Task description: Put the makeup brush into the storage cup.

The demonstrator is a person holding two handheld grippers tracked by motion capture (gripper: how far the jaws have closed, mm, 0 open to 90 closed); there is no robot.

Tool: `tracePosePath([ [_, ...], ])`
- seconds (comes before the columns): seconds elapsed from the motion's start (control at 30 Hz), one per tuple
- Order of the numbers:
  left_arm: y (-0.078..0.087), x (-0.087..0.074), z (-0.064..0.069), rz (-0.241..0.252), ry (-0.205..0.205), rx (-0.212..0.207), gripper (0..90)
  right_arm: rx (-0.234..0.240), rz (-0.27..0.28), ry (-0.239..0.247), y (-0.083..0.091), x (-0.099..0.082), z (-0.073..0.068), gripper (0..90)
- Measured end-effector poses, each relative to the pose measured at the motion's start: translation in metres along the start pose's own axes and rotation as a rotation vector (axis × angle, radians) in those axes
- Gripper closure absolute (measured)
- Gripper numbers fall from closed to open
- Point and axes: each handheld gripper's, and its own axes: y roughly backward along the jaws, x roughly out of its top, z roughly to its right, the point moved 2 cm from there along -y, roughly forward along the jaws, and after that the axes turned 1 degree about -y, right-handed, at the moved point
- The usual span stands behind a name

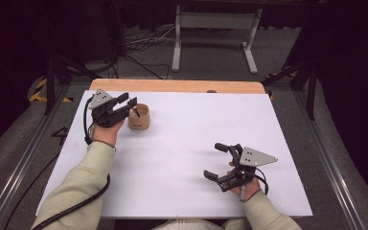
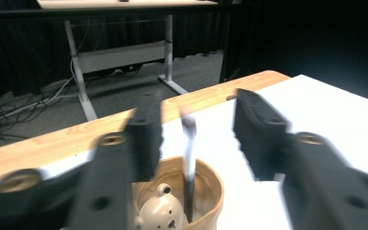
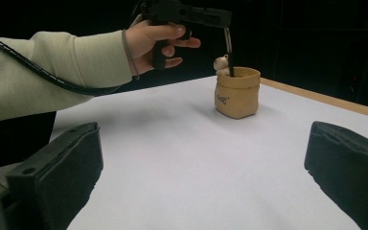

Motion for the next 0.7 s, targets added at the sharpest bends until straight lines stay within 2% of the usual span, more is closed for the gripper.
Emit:
tracePosePath([
  [0.1, 0.011, 0.003, -0.002, 0.025, 0.013, -0.014, 38.7, -0.003, -0.001, -0.003, 0.0, 0.0, 0.001, 0.2],
  [0.2, 0.02, 0.004, -0.002, 0.025, -0.017, -0.024, 29.4, -0.001, -0.002, -0.004, -0.001, 0.0, 0.001, 0.2],
  [0.27, 0.026, 0.005, 0.0, 0.035, -0.013, -0.045, 24.7, -0.001, 0.0, -0.004, -0.001, 0.0, 0.001, 0.2],
  [0.43, 0.044, 0.008, 0.008, 0.062, -0.023, -0.092, 15.1, -0.008, -0.001, 0.0, -0.001, 0.001, 0.003, 0.1],
  [0.7, 0.072, 0.002, 0.027, 0.089, -0.043, -0.169, 6.1, -0.029, 0.008, 0.013, 0.004, 0.004, 0.008, 0.1],
])
